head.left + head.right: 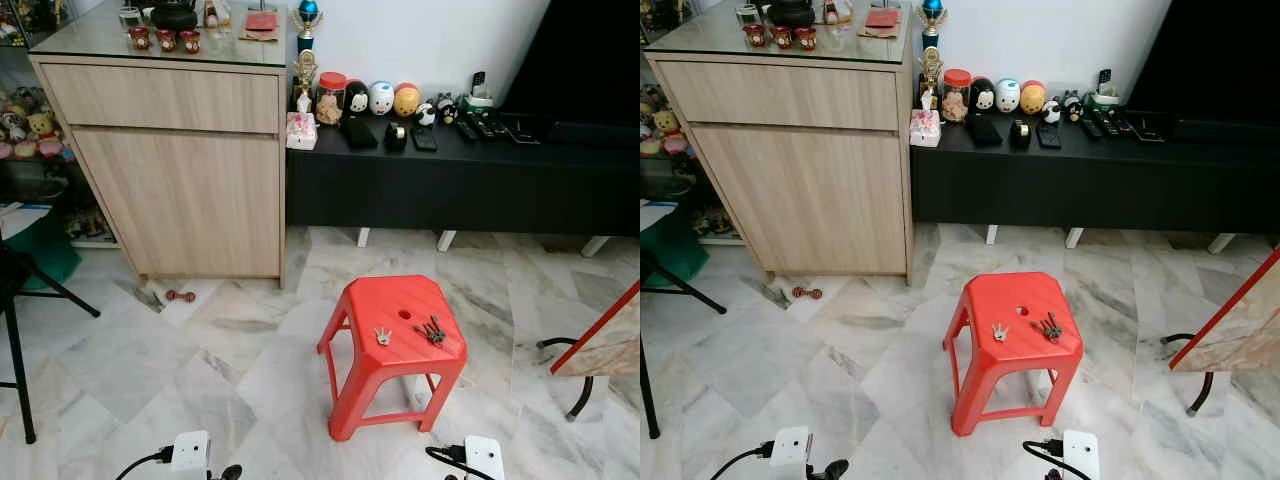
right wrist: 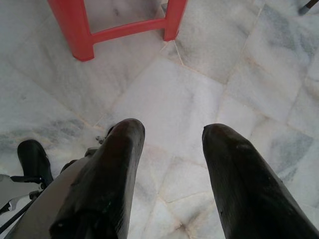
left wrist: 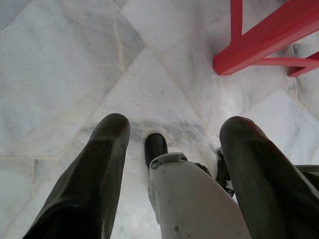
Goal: Hang keys on a hook
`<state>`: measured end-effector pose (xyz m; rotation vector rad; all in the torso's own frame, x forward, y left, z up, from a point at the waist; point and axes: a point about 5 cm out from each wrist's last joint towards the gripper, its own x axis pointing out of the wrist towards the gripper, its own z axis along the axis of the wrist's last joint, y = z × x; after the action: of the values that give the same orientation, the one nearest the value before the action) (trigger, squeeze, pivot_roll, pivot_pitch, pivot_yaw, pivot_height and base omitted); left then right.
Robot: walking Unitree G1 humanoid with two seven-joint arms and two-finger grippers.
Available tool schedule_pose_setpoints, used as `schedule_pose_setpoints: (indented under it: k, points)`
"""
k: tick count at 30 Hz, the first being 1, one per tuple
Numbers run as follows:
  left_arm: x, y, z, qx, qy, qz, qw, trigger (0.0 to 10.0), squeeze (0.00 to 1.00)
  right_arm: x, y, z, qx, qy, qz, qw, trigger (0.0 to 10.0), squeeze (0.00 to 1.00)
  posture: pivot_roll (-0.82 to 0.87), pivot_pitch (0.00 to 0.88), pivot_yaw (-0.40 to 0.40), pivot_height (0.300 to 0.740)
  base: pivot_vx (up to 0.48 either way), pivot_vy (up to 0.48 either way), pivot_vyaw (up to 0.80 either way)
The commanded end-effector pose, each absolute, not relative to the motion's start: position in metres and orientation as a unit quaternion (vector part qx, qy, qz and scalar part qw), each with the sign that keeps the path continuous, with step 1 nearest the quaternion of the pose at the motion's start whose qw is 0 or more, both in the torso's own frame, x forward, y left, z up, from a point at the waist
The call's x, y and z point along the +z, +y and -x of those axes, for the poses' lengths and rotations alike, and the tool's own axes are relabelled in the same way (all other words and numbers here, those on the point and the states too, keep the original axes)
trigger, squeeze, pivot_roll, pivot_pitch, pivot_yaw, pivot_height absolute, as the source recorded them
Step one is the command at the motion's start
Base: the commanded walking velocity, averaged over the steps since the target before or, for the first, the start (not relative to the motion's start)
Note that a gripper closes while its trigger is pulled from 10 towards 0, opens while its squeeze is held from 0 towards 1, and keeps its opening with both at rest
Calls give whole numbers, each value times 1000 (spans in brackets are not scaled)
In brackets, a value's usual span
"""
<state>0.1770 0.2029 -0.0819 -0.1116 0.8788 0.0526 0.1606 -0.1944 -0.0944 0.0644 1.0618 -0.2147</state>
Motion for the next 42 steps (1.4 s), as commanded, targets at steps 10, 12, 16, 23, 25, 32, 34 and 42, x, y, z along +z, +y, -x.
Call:
schedule_pose_setpoints:
  k: [10, 12, 16, 23, 25, 32, 34, 42]
  points:
    - [-82, 201, -176, 25, 424, 56, 904, 10000, 0, -92, -220, -155, -120, 499, -21, 858, 10000, 0, 44, 0, -102, 740, 0, 0, 317]
    - [-82, 201, -176, 26, 424, 56, 904, 10000, 0, -92, -220, -154, -118, 501, -19, 857, 10000, 0, 43, 0, -103, 740, 0, 0, 0]
    - [-82, 201, -177, 26, 423, 56, 904, 10000, 0, -93, -219, -154, -119, 501, -18, 857, 10000, 0, 43, 0, -103, 740, 0, 0, 0]
    - [-82, 201, -177, 26, 422, 56, 904, 10000, 0, -93, -215, -154, -118, 501, -19, 857, 10000, 0, 44, 0, -103, 740, 0, 0, 0]
    - [-82, 201, -177, 26, 421, 56, 905, 10000, 0, -93, -214, -154, -115, 501, -17, 857, 10000, 0, 44, 0, -102, 740, 0, 0, 0]
    - [-82, 202, -177, 26, 422, 54, 904, 10000, 0, -93, -214, -155, -110, 501, -11, 858, 10000, 0, 44, 0, -101, 740, 0, 0, 0]
    - [-82, 202, -177, 27, 423, 54, 904, 10000, 0, -93, -215, -155, -114, 499, -17, 859, 10000, 0, 46, 0, -101, 740, 120, 0, 0]
    - [-82, 203, -176, 27, 424, 53, 904, 10000, 0, -92, -215, -156, -116, 497, -20, 860, 10000, 0, 46, 0, -100, 740, 250, 0, 0]
